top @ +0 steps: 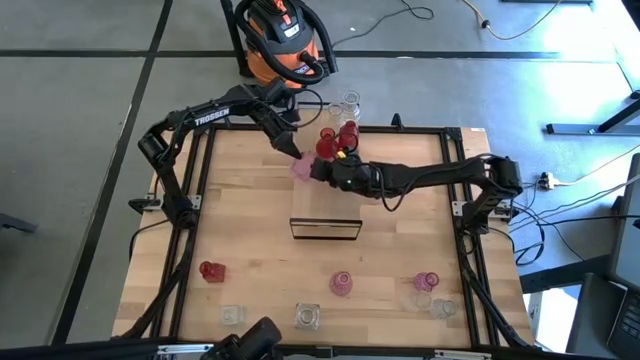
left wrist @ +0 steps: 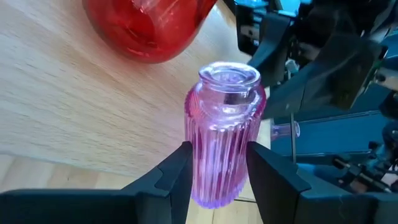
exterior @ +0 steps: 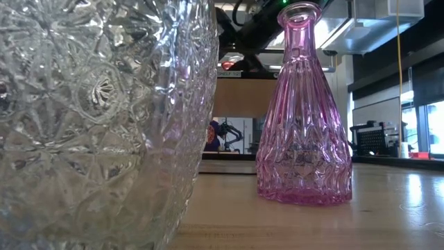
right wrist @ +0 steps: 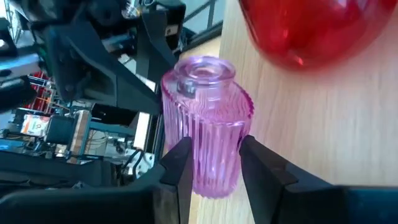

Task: Sort vases onto shelf
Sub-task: Put the purple vase on the shelf

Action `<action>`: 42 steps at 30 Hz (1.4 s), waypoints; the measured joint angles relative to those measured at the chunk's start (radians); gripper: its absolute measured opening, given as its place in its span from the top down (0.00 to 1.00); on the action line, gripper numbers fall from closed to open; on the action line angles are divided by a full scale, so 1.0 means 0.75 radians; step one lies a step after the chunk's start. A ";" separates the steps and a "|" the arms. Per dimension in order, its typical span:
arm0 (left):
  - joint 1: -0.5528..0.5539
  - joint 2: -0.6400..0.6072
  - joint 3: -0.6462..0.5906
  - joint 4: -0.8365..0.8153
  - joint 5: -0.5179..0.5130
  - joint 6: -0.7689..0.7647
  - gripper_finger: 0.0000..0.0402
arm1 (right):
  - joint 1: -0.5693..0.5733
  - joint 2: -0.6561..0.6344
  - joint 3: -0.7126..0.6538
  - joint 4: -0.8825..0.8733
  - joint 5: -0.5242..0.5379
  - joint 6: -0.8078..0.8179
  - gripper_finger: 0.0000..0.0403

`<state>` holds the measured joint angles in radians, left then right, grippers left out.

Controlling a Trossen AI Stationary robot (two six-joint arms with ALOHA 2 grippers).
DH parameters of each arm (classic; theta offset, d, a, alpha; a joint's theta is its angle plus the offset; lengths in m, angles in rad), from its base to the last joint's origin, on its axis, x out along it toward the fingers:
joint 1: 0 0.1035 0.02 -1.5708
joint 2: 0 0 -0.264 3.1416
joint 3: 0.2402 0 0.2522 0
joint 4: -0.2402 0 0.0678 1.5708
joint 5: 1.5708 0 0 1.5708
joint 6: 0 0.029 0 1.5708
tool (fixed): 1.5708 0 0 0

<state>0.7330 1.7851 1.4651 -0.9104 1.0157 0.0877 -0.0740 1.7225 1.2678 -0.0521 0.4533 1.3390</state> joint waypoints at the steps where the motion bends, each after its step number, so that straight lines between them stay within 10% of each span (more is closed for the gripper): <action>1: 0.000 0.000 0.000 0.000 0.002 0.014 0.65 | 0.000 -0.005 0.000 -0.005 0.012 -0.018 0.73; 42: -0.061 -0.074 0.003 0.049 -0.183 0.163 0.65 | 0.007 -0.051 0.002 -0.121 -0.169 -0.277 0.73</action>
<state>0.6872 1.7298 1.4675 -0.8733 0.8787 0.2100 -0.0686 1.6841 1.2691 -0.1430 0.3264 1.1314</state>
